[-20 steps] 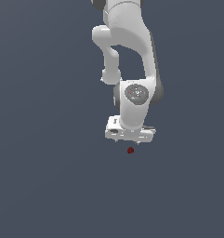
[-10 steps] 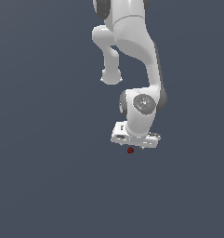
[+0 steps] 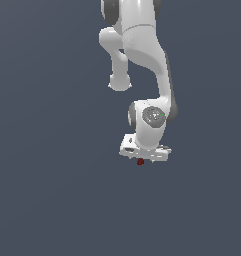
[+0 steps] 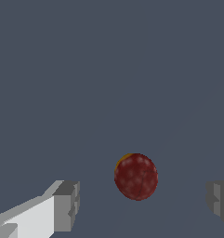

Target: Pick up the object and move it to a goal position.

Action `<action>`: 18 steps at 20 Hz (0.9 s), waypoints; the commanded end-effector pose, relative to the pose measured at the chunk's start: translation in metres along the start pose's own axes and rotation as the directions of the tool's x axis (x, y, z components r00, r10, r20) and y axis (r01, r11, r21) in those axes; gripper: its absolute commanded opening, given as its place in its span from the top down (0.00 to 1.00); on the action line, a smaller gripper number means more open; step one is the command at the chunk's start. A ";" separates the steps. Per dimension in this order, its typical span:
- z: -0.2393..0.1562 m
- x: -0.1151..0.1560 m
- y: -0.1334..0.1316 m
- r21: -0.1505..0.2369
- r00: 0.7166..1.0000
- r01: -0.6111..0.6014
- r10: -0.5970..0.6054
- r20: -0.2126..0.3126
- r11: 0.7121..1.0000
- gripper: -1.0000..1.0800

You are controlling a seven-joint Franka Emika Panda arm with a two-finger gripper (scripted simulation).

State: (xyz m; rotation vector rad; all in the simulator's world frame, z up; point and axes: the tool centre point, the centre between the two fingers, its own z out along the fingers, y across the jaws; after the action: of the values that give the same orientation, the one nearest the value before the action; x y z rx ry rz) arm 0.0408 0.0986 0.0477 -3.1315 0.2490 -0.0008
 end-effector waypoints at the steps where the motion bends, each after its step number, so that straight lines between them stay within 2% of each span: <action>1: 0.014 -0.001 0.000 0.000 1.000 -0.001 0.001 0.001 1.000 0.04; 9: 0.031 0.000 0.000 0.000 1.000 -0.002 0.002 0.000 1.000 0.04; 10: 0.031 0.000 0.000 0.000 1.000 -0.002 0.002 0.000 1.000 1.00; 18: 0.031 0.000 0.000 0.000 1.000 -0.002 0.002 0.000 1.000 1.00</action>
State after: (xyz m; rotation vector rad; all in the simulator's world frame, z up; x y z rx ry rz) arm 0.0412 0.0991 0.0170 -3.1315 0.2517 0.0002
